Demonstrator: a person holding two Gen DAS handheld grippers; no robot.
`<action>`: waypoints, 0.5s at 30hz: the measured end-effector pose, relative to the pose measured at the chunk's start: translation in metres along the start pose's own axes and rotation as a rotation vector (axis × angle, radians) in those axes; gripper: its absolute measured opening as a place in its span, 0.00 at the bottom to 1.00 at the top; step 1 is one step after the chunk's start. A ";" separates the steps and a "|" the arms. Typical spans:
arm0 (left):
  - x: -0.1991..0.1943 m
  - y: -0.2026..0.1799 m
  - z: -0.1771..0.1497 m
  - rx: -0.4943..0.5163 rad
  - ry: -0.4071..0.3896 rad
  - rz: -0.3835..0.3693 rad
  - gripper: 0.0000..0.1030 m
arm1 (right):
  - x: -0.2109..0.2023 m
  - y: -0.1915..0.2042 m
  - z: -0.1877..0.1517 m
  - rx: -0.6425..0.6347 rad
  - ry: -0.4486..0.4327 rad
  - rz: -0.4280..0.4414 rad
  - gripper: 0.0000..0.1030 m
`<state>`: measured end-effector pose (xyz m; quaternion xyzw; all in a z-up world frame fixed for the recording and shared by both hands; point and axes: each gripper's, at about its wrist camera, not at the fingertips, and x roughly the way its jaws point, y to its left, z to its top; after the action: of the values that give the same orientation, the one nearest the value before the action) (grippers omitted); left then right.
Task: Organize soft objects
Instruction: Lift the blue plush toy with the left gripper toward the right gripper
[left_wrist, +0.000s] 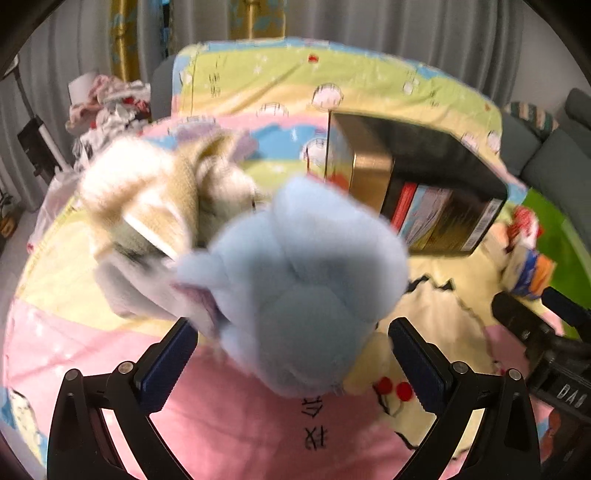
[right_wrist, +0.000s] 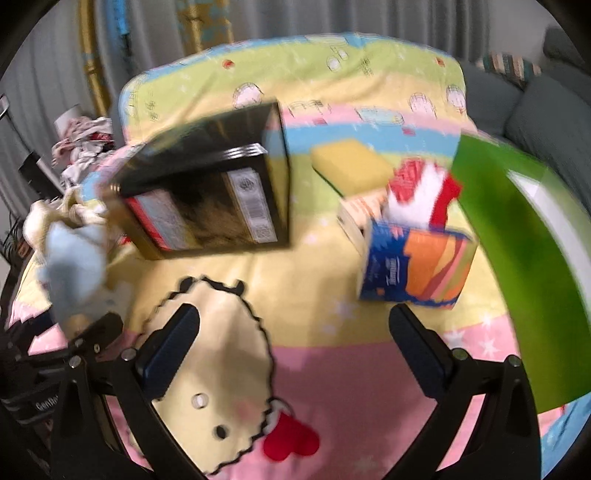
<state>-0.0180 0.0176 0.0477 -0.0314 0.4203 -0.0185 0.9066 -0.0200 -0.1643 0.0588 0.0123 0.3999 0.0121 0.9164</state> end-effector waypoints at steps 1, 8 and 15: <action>-0.007 0.001 0.003 0.001 -0.019 -0.005 1.00 | -0.005 0.003 0.002 -0.010 -0.018 0.006 0.99; -0.036 0.013 0.012 0.022 -0.092 -0.010 1.00 | -0.026 0.015 0.011 0.006 -0.053 0.083 0.99; -0.039 0.027 0.015 -0.006 -0.085 -0.020 1.00 | -0.039 0.010 0.017 0.062 -0.081 0.013 0.97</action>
<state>-0.0312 0.0475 0.0848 -0.0389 0.3812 -0.0249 0.9233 -0.0343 -0.1562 0.0989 0.0436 0.3627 0.0050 0.9309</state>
